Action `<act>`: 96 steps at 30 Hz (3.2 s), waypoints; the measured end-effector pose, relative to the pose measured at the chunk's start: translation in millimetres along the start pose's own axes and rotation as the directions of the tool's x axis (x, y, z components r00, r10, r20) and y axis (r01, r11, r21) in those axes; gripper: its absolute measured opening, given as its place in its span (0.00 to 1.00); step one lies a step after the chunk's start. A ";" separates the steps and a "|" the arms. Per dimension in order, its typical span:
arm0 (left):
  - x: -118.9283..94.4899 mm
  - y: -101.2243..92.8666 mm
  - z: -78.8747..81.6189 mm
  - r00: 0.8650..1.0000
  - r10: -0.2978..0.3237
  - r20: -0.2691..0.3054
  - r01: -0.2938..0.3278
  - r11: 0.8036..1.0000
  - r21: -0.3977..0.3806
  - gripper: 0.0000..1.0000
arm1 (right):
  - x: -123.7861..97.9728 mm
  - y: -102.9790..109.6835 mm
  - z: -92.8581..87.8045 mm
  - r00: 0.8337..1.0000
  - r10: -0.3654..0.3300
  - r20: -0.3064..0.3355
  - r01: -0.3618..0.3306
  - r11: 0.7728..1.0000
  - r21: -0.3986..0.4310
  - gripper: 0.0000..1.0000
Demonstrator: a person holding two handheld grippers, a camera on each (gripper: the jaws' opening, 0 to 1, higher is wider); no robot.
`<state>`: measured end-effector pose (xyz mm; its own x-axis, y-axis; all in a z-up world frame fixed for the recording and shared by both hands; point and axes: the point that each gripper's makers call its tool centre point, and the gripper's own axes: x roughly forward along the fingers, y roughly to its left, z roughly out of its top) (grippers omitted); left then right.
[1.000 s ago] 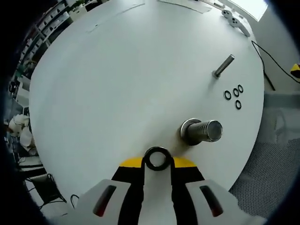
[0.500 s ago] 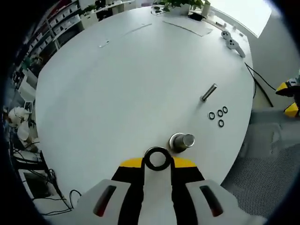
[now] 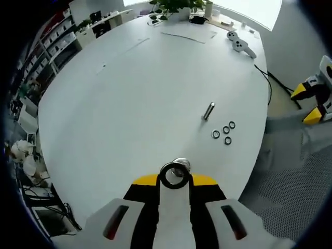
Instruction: Place the washer onto the threaded stud by aligning its center hole with the stud, sliding it down to the base, and recovering from edge contact or off-axis alignment until the washer reaches the visible bottom stop.
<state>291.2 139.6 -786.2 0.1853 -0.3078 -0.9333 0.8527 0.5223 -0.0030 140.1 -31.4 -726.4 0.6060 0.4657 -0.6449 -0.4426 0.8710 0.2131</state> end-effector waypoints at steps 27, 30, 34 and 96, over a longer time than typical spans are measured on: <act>28.9 -8.8 -4.5 0.994 0.008 -0.106 0.000 0.997 0.076 0.19 | -0.5 -1.9 2.7 1.000 -0.013 0.013 0.013 1.000 0.008 0.33; 39.7 -9.5 -7.7 0.992 0.006 -0.123 0.003 0.997 0.080 0.19 | -0.2 -2.3 1.2 1.000 -0.015 0.003 0.015 1.000 0.007 0.33; 49.4 -11.8 -10.6 0.991 0.005 -0.137 0.008 0.996 0.094 0.19 | -0.1 -4.0 -0.8 1.000 -0.022 -0.006 0.022 1.000 0.016 0.33; -89.1 -55.3 -62.0 0.939 0.167 0.301 -0.100 0.969 -0.226 0.33 | 0.3 -6.8 -4.5 1.000 -0.018 -0.024 0.019 0.999 0.041 0.31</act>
<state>197.3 187.4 -725.1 0.4634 -0.4413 -0.7685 0.6973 0.7168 0.0088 140.3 -37.9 -731.3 0.5977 0.4464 -0.6660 -0.4036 0.8853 0.2311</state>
